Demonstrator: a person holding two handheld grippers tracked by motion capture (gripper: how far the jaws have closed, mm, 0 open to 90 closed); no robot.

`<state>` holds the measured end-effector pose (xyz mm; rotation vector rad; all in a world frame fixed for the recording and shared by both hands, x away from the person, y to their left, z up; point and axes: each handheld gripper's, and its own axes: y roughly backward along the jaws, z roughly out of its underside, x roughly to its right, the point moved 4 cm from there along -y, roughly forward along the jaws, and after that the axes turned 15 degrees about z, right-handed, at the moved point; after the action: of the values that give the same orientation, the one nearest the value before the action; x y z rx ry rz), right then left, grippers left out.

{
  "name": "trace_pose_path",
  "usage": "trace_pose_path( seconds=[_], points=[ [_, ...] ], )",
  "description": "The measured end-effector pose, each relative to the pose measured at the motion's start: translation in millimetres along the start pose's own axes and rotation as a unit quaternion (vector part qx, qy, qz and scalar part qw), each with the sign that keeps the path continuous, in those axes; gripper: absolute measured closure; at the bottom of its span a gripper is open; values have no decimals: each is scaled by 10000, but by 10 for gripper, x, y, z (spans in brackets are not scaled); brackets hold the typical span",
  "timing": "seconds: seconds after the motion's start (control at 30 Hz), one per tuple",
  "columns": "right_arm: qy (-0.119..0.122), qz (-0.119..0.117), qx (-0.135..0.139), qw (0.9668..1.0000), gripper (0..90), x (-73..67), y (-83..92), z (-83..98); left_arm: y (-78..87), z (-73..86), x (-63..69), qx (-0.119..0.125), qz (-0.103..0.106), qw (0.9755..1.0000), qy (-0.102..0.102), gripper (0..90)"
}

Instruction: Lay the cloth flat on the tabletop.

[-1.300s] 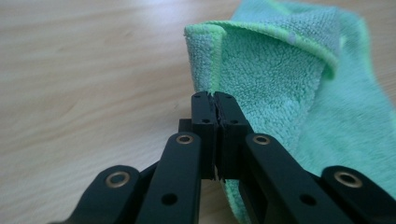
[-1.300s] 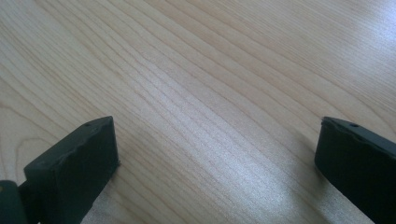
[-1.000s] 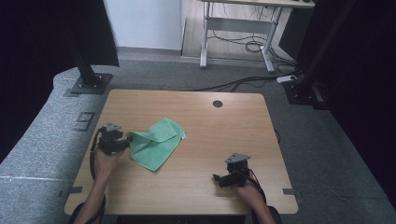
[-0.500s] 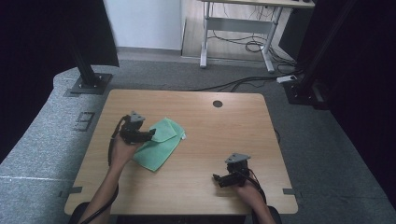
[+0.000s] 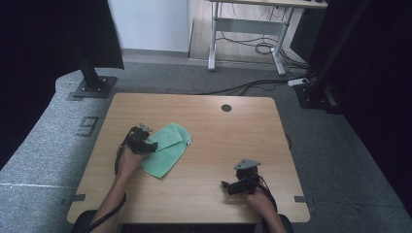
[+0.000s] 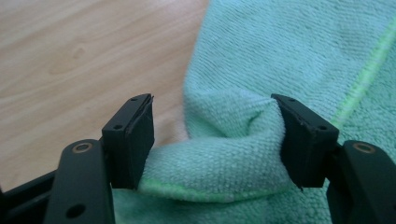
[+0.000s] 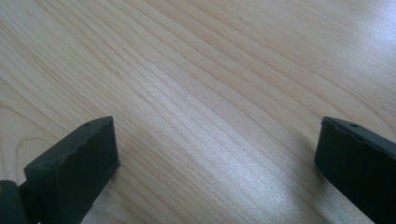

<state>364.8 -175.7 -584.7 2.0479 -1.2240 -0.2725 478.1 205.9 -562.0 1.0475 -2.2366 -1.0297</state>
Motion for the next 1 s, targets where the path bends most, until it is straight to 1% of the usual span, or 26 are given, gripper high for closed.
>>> trace_pose_path(
  seconds=[0.07, 0.1, 0.2, 0.23, 0.27, 0.37, 0.47, 0.5, 0.53, 0.57, 0.6, 0.63, 0.67, 0.7, 0.73, 0.77, 0.8, 0.87, 0.9, 0.93, 0.97, 1.0],
  points=[
    [0, 0, 0, 10000, 0, 0, 0, 0, -3, 4, 22, 18, 13, 10000, 2, 343],
    [2, 0, 0, 10000, 0, 0, 0, 0, -8, 9, 81, 21, 44, 10000, -61, 347],
    [1, 0, 0, 10000, 0, 0, 0, 0, -23, 10, 184, 21, 134, 9998, -109, 348],
    [1, 0, 0, 10000, 0, 0, 0, 0, -23, 10, 184, 21, 134, 9998, -109, 348],
    [1, 0, 0, 10000, 0, 0, 0, 0, -40, 2, 261, 10, 189, 9997, -160, 348],
    [1, 0, -1, 10000, 0, 0, 0, 0, -73, -22, 399, -37, 313, 9992, -248, 348],
    [2, -1, 1, 10000, 0, 0, 0, 0, -122, -44, 579, -7, 468, 9985, -290, 348],
    [3, -1, 1, 10000, 0, 1, 0, 0, -122, -44, 579, -7, 468, 9985, -290, 348],
    [3, 0, 2, 10000, 0, 1, 0, 0, -140, -50, 643, 16, 531, 9981, -300, 348],
    [2, 0, 1, 10000, 0, 0, 0, 0, -174, -65, 765, 24, 662, 9972, -355, 348],
    [1, 0, 0, 10000, 0, 0, 0, 0, -188, -73, 817, 23, 709, 9967, -393, 348],
    [3, 0, 0, 10000, 0, 1, 0, 0, -200, -84, 861, 9, 749, 9963, -428, 347],
    [3, 0, 0, 10000, 0, 1, 0, 0, -200, -84, 861, 9, 749, 9963, -428, 347],
    [3, -1, 0, 10000, 0, 1, 0, 0, -199, -117, 906, -51, 793, 9955, -523, 345],
    [3, -1, 0, 10000, 0, 1, 0, 0, -199, -117, 906, -51, 793, 9955, -523, 337],
    [2, 0, 0, 10000, 0, 1, 0, 0, -148, -172, 928, -14, 780, 9951, -613, 332],
    [2, 0, 0, 10000, 0, 1, 0, 0, -100, -208, 944, 62, 786, 9947, -654, 332],
    [3, 0, 1, 10000, 0, 1, 0, 0, 15, -288, 994, 256, 830, 9933, -760, 338],
    [4, 1, 1, 10000, 0, 1, 0, 0, 68, -328, 1029, 357, 881, 9921, -825, 350],
    [1, 3, 1, 10000, 0, 1, 0, 0, 116, -361, 1068, 395, 951, 9903, -930, 372],
    [1, 3, 2, 10000, 0, 1, 0, 0, 116, -361, 1068, 395, 951, 9903, -930, 407],
    [0, 4, 1, 10000, 0, 1, 0, 0, 147, -389, 1117, 435, 1053, 9882, -1022, 437]
  ],
)
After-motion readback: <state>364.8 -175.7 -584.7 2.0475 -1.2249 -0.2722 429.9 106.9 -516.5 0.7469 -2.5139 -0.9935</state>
